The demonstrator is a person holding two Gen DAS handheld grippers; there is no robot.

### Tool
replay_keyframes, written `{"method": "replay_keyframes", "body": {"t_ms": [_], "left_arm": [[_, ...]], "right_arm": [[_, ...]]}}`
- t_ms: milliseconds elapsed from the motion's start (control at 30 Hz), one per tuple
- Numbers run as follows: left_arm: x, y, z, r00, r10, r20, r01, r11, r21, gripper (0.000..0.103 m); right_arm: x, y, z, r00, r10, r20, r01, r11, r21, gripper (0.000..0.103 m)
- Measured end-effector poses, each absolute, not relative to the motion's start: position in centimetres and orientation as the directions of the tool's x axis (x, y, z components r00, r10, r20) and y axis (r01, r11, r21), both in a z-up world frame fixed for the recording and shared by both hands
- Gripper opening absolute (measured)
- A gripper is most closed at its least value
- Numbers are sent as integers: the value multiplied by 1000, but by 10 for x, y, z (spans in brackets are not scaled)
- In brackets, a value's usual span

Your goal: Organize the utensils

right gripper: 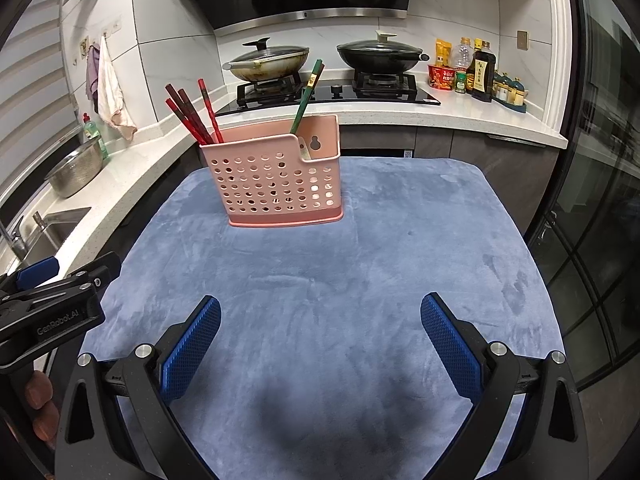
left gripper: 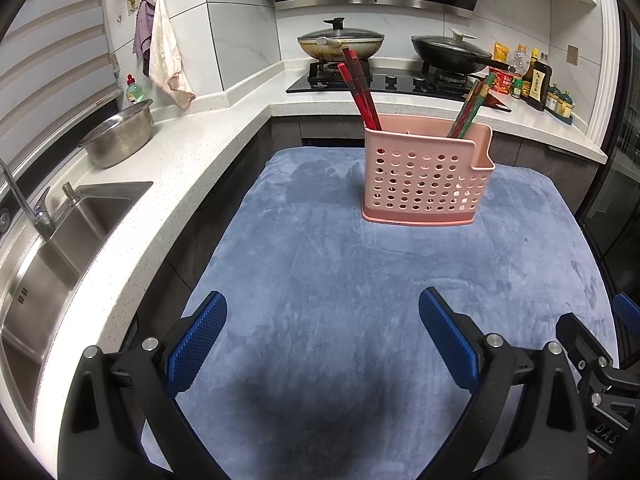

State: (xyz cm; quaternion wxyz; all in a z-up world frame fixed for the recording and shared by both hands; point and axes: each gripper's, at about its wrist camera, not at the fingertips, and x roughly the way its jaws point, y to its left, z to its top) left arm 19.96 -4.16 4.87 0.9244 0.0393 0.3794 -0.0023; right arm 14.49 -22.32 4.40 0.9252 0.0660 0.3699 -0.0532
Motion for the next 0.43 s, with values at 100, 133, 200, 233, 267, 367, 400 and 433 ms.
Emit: {"method": "replay_keyframes", "body": {"t_ms": [100, 133, 200, 233, 267, 367, 400, 433], "left_arm": [[199, -42, 49, 713, 26, -701, 35, 997, 73, 92], [199, -42, 49, 713, 26, -701, 36, 997, 73, 92], [200, -43, 49, 714, 26, -700, 38, 996, 76, 92], [200, -43, 50, 715, 25, -699, 38, 996, 75, 92], [200, -43, 50, 716, 25, -698, 36, 997, 73, 92], [201, -41, 50, 715, 20, -698, 34, 997, 64, 92], [201, -41, 49, 715, 19, -698, 36, 997, 64, 92], [201, -41, 49, 717, 20, -697, 36, 997, 65, 92]], "right_arm": [[145, -225, 43, 721, -55, -691, 153, 985, 82, 96], [146, -226, 43, 721, -56, -691, 153, 985, 80, 96], [146, -227, 43, 720, -56, -692, 154, 985, 80, 96], [145, -226, 43, 721, -56, -690, 153, 985, 80, 96], [145, -226, 43, 722, -56, -690, 153, 985, 81, 96], [146, -226, 43, 723, -59, -689, 155, 985, 77, 96], [146, -225, 43, 723, -61, -688, 155, 985, 75, 96], [147, -226, 43, 723, -64, -688, 156, 985, 72, 96]]}}
